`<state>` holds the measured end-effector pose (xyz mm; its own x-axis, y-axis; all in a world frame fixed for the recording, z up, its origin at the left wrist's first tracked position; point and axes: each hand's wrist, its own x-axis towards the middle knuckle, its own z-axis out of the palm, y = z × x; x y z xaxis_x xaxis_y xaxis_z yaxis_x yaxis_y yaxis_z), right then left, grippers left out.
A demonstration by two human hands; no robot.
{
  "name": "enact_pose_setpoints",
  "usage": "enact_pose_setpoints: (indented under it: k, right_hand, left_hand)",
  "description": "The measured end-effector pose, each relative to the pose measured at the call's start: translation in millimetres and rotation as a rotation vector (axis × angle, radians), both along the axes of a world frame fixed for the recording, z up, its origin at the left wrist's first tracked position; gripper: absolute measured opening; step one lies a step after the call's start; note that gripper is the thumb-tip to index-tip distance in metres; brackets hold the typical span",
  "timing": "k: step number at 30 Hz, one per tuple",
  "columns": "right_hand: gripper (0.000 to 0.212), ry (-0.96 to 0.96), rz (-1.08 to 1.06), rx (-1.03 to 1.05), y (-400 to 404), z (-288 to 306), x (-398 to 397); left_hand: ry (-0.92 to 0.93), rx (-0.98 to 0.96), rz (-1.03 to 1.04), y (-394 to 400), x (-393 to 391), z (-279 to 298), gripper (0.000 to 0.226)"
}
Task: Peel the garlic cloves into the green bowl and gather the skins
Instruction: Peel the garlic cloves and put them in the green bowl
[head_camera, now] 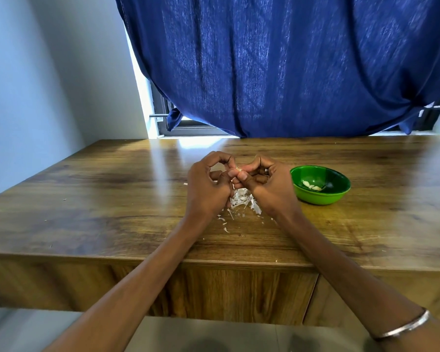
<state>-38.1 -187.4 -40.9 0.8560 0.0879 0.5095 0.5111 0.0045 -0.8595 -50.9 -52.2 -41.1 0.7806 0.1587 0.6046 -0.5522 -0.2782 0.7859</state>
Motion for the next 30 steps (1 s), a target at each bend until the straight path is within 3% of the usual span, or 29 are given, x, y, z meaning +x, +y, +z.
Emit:
enact_pose_setpoints:
  k: [4, 10, 17, 23, 30]
  right_hand:
    - [0.018, 0.006, 0.011, 0.024, 1, 2, -1]
    - [0.01, -0.005, 0.003, 0.061, 2, 2, 1]
    - [0.009, 0.013, 0.018, 0.113, 2, 4, 0]
    - [0.022, 0.058, -0.041, 0.125, -2, 8, -4]
    - [0.016, 0.116, -0.012, 0.207, -3, 12, -9]
  left_hand:
    - [-0.071, 0.04, 0.023, -3, 0, 0, 0.025]
    - [-0.049, -0.009, -0.017, -6, -2, 0, 0.013]
    - [-0.074, 0.0, 0.015, -6, 0, 2, 0.034]
    - [0.001, -0.121, -0.078, -3, -4, 4, 0.01]
    - [0.054, -0.194, -0.079, -1, -2, 6, 0.005]
